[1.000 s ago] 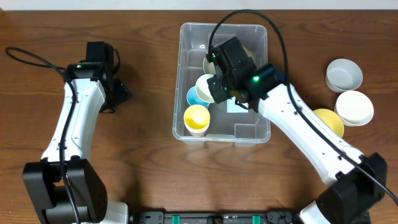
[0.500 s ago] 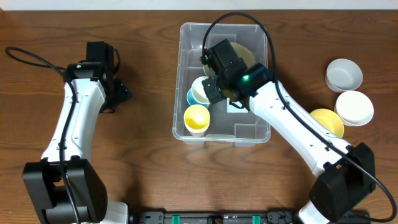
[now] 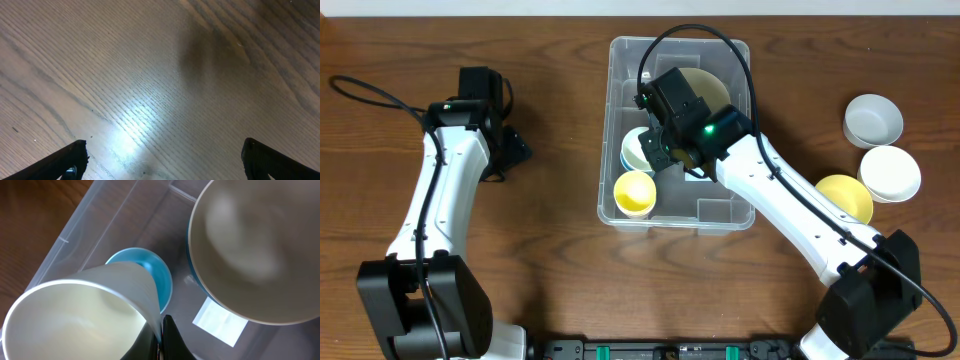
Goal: Pack container
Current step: 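Carry the white cup and lower it into the bin beside the blue cup, then open the right gripper and withdraw it toward the yellow bowl, then grasp the yellow bowl's rim with the right gripper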
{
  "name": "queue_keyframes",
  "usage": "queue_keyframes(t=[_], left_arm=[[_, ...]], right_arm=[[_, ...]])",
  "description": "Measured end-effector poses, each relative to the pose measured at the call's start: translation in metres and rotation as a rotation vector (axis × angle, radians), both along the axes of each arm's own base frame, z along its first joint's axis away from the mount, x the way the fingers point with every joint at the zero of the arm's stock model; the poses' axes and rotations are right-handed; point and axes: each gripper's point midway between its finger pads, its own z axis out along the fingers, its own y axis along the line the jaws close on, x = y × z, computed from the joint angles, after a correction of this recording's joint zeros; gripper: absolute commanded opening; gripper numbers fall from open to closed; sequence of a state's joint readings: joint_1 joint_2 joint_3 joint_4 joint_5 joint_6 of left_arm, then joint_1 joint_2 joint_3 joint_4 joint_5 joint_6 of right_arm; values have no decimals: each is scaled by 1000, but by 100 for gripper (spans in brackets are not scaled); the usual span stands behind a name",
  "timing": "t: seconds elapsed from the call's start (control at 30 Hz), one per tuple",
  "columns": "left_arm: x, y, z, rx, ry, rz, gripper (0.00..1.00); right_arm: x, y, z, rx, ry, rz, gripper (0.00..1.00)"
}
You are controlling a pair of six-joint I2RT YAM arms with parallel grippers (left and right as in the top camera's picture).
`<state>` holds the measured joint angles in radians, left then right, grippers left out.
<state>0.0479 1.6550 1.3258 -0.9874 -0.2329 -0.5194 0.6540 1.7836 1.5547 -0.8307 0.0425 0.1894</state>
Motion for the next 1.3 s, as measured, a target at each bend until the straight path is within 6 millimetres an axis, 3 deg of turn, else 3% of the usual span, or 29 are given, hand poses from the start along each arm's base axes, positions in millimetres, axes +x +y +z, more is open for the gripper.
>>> queue_keyframes(t=[0.2,0.47,0.6,0.73,0.83,0.97,1.17,1.23,1.3], left_arm=[[0,0,0,0,0,0,98],[0,0,0,0,0,0,98],[0,0,0,0,0,0,98],[0,0,0,0,0,0,98],[0,0,0,0,0,0,98],[0,0,0,0,0,0,98],[0,0,0,0,0,0,98],[0,0,0,0,0,0,98],[0,0,0,0,0,0,98]], right_arm=[[-2,-2,-2,-16,6,10,33],[3,-9,-2,-42,-10,-14,40],[5,-33,-2,-71,16,-61,41],[10,-89,22,-73,19,-189,43],[12,-151,52,-58,-13,-341,44],[9,-232,72,-52,-27,-556,45],[2,-324,60,-51,21,-834,45],[-5,-347,47,-25,55,-907,46],[-12,-357,35,-6,88,-945,47]])
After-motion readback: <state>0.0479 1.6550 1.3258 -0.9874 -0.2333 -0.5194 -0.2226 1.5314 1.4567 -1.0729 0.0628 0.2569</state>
